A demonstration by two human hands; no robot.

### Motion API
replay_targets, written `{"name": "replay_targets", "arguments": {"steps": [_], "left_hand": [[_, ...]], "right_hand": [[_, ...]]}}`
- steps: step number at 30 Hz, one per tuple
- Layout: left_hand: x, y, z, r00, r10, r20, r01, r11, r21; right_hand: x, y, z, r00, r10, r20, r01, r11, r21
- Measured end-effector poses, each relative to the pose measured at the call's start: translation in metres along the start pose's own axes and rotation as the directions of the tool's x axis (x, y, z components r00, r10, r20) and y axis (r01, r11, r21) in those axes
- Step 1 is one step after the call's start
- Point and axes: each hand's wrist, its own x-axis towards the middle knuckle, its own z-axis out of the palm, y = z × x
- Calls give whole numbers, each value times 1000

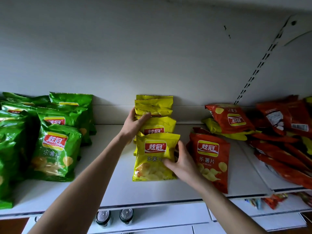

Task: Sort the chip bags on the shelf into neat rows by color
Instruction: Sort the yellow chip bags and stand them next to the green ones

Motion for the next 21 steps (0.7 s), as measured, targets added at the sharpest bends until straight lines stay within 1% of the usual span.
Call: {"name": "replay_targets", "arguments": {"steps": [3, 5, 6, 9, 11, 12, 13, 15, 16, 17, 18, 21], "left_hand": [[-3, 0, -1, 1000, 11, -23, -11, 1000, 23], [-9, 1, -5, 996, 2, -85, 4, 998, 63], [-13, 1, -6, 990, 14, -141, -2, 996, 84], [-42, -3, -8, 937, 122, -326, -60, 979, 194], [-69, -18, -10, 907, 216, -361, -93, 940, 327], [-85, -26, -11, 893, 294, -341, -136, 899, 417], [-101, -35, -12, 877, 383, -289, -189, 829, 525], [-125, -55, -13, 855, 509, -99, -292, 631, 719], [-134, -60, -12, 854, 520, -11, -327, 554, 766], [-139, -66, -9, 865, 499, 48, -340, 514, 788], [-142, -67, -6, 882, 465, 75, -333, 504, 797], [-142, -70, 3, 930, 365, 29, -255, 588, 768]], "right_hand": [[-2, -1, -1, 1000, -7, 0, 7, 1000, 0], [-3, -1, -2, 1000, -13, -10, 13, 1000, -9], [-3, -1, -2, 1000, -19, -16, 18, 1000, -10], [-6, -2, -5, 999, -37, -21, 37, 999, -10], [-8, -2, -8, 998, -53, -17, 52, 998, -19], [-9, -2, -9, 998, -62, -19, 62, 998, -29], [-9, -3, -9, 997, -70, -21, 69, 997, -39], [-10, -5, -10, 997, -68, -25, 67, 996, -56], [-9, -6, -10, 998, -64, -25, 63, 996, -58], [-9, -7, -10, 998, -63, -21, 62, 996, -59], [-8, -7, -9, 998, -62, -14, 61, 996, -65], [-6, -6, -9, 999, -46, 20, 48, 994, -102]]}}
